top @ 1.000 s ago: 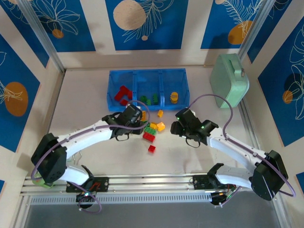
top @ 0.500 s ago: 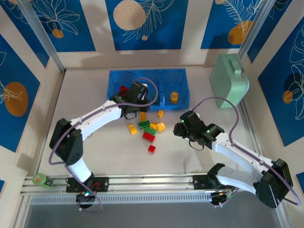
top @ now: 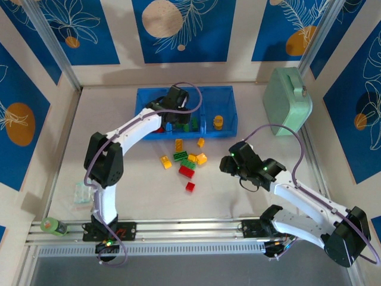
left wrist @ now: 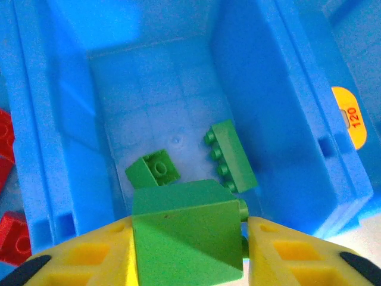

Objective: Sort the legos into containers by color
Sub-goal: Place the lego in the container, then pick up the lego from the center of the table.

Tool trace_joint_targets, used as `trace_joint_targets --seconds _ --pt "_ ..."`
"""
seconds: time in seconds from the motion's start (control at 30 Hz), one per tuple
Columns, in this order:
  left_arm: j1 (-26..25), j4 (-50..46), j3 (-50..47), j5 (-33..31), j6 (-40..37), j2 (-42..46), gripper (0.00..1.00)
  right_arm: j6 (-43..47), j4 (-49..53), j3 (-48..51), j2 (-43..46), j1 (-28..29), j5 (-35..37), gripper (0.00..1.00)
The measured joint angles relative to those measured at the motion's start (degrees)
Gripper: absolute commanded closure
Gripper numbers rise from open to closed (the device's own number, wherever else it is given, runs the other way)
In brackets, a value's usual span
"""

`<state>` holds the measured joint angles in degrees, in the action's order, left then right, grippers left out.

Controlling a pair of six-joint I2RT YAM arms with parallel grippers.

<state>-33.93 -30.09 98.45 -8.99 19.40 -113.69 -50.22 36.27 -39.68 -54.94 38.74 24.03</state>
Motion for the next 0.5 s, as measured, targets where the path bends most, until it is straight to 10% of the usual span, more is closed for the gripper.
trace_joint_targets --seconds 0.07,0.5 --pt "0.44 -1.14 3.13 0.28 -0.57 -1.9 0.19 0.0 0.39 0.0 -0.04 0.31 0.0 0.39" --pt "0.39 1.11 -8.0 1.77 -0.7 9.88 0.17 0.48 0.39 -1.31 -5.31 4.26 0.46 0.31"
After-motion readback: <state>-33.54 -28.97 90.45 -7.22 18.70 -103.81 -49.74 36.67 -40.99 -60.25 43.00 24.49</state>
